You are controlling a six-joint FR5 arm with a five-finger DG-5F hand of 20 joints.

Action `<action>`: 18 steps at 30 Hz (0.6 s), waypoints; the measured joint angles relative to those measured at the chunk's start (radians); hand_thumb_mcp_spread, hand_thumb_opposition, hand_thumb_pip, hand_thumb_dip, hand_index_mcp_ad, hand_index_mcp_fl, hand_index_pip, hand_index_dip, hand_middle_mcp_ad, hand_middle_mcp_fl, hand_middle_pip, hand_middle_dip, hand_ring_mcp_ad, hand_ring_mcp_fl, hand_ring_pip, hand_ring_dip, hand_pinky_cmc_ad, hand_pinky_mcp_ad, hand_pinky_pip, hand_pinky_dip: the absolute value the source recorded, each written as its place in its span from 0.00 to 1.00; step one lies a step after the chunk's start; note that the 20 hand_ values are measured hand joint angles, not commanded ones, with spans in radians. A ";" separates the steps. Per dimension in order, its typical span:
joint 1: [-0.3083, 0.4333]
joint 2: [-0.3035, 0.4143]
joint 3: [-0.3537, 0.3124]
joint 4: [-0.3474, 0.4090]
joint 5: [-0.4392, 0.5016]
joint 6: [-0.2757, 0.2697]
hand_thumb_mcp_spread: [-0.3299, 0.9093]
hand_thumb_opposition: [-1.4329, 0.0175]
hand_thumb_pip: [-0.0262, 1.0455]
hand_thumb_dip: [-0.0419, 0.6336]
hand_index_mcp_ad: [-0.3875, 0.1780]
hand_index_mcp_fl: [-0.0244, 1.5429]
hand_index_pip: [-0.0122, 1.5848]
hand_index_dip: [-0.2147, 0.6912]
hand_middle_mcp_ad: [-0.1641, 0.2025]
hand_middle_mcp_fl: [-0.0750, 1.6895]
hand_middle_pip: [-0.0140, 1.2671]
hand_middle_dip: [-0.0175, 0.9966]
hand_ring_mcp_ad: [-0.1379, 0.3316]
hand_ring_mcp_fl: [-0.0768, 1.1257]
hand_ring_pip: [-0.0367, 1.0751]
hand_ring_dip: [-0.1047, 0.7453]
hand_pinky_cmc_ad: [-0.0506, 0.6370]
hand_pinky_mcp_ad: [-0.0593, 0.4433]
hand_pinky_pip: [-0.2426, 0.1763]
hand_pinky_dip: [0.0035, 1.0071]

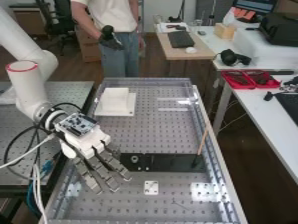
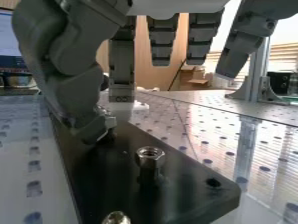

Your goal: Grab the larger nut and place it in the white container

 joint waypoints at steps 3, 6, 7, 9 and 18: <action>0.000 -0.001 0.000 0.002 0.000 0.000 0.58 0.42 0.66 0.40 0.43 0.09 0.98 0.40 0.64 0.05 0.12 0.19 0.64 0.07 0.14 0.19 0.57 0.65 0.37 0.45; 0.001 -0.003 -0.001 0.008 0.002 0.000 0.58 0.42 0.66 0.40 0.44 0.10 0.98 0.38 0.64 0.05 0.12 0.19 0.64 0.07 0.14 0.19 0.57 0.65 0.37 0.45; 0.002 -0.003 -0.002 0.011 0.003 -0.001 0.58 0.42 0.66 0.40 0.44 0.11 0.97 0.38 0.64 0.05 0.12 0.19 0.64 0.07 0.14 0.19 0.57 0.65 0.37 0.45; 0.003 -0.003 -0.003 0.019 0.006 -0.003 0.58 0.42 0.66 0.40 0.44 0.12 0.97 0.38 0.63 0.05 0.12 0.19 0.64 0.07 0.14 0.19 0.57 0.64 0.37 0.45; 0.007 -0.007 -0.003 0.022 0.020 0.005 0.58 0.42 0.64 0.40 0.50 0.16 0.97 0.37 0.64 0.06 0.12 0.19 0.64 0.07 0.15 0.20 0.57 0.57 0.37 0.44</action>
